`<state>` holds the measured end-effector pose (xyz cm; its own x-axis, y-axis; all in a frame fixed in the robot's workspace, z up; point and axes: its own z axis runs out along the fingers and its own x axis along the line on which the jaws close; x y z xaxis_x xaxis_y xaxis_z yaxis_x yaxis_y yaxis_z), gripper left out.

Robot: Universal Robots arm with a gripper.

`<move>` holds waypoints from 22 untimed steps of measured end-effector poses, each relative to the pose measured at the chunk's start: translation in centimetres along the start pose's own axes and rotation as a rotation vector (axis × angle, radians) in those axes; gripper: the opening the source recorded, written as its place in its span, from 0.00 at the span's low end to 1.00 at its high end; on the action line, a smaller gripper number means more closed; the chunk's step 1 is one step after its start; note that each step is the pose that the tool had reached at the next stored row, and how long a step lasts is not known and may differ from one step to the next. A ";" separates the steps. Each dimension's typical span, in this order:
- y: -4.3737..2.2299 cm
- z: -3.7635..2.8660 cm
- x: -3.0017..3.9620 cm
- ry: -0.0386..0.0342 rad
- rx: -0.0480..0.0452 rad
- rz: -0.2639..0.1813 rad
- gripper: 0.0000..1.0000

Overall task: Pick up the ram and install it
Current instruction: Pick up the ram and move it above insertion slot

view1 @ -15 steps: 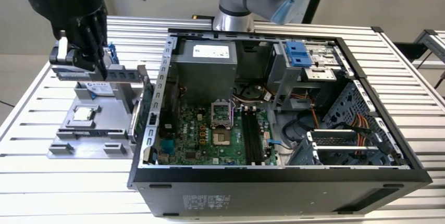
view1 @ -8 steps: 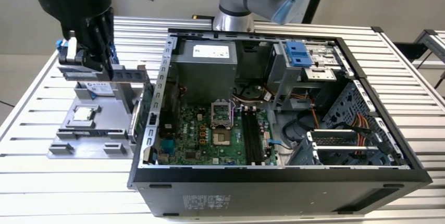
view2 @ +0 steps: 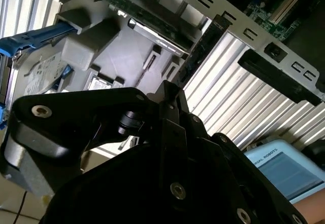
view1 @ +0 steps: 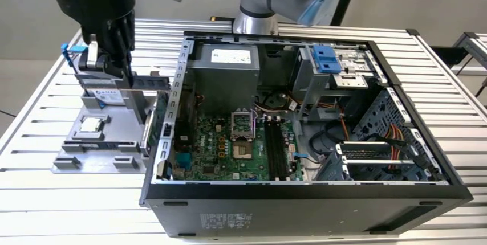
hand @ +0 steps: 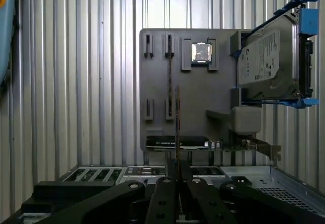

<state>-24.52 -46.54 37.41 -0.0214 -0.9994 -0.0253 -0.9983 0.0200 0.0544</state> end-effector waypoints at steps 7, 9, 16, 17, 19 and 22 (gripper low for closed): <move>-1.17 -0.07 -0.03 0.0000 -0.0003 0.001 0.00; -1.40 -0.08 -0.04 0.0000 -0.0003 0.001 0.00; -2.10 -0.12 -0.07 0.0000 -0.0003 0.001 0.00; -2.27 -0.12 -0.07 0.0000 -0.0002 0.001 0.00; -2.62 -0.14 -0.08 0.0000 -0.0003 0.001 0.00; -3.14 -0.17 -0.09 0.0000 -0.0003 0.001 0.00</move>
<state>-21.38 -46.52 37.41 -0.0220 -0.9994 -0.0253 -0.9983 0.0206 0.0547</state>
